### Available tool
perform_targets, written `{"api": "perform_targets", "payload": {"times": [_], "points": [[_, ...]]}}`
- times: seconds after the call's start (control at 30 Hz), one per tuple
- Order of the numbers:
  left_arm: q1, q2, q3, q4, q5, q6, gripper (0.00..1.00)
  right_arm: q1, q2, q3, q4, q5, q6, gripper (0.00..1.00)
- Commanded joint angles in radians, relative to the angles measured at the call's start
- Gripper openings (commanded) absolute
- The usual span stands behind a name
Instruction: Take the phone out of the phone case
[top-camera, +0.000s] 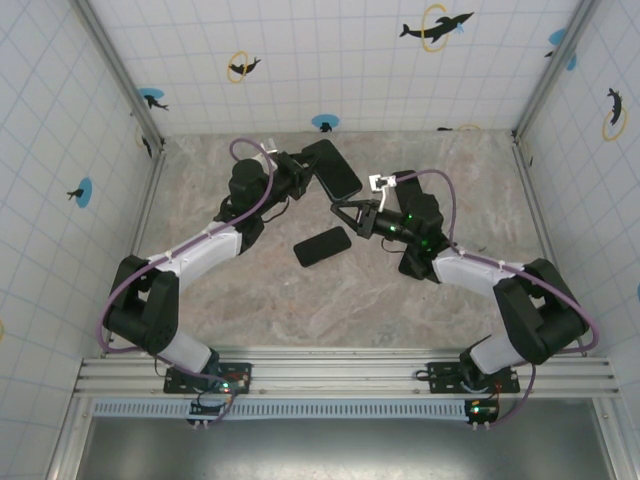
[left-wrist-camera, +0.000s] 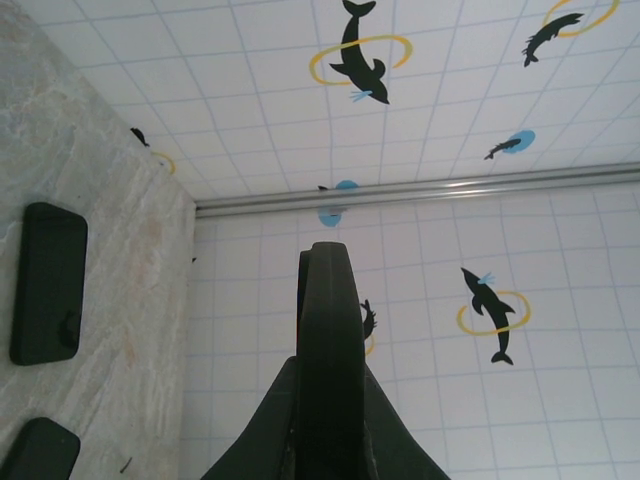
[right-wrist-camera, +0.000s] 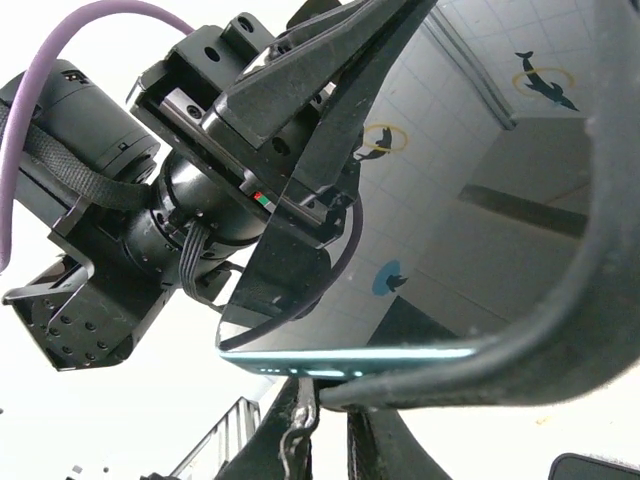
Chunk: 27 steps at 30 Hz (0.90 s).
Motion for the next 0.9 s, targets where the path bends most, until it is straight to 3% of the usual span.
{"api": "perform_targets", "payload": {"times": [0.0, 0.2, 0.33, 0.5, 0.67, 0.87], "points": [[-0.009, -0.072, 0.038, 0.038, 0.064, 0.020, 0.01, -0.043, -0.026, -0.008, -0.065, 0.045, 0.004, 0.22], [0.021, -0.064, 0.077, -0.001, 0.113, 0.136, 0.01, -0.088, -0.097, -0.043, -0.152, -0.034, -0.069, 0.36], [0.045, -0.048, 0.136, -0.036, 0.226, 0.262, 0.00, -0.140, -0.136, -0.056, -0.229, -0.134, -0.161, 0.42], [0.054, -0.055, 0.178, -0.094, 0.374, 0.518, 0.00, -0.179, -0.165, 0.001, -0.390, -0.281, -0.376, 0.48], [0.053, -0.099, 0.153, -0.069, 0.469, 0.712, 0.00, -0.174, -0.172, 0.084, -0.583, -0.399, -0.625, 0.49], [0.054, -0.108, 0.157, -0.006, 0.594, 0.764, 0.00, -0.162, -0.156, 0.126, -0.622, -0.429, -0.742, 0.48]]}}
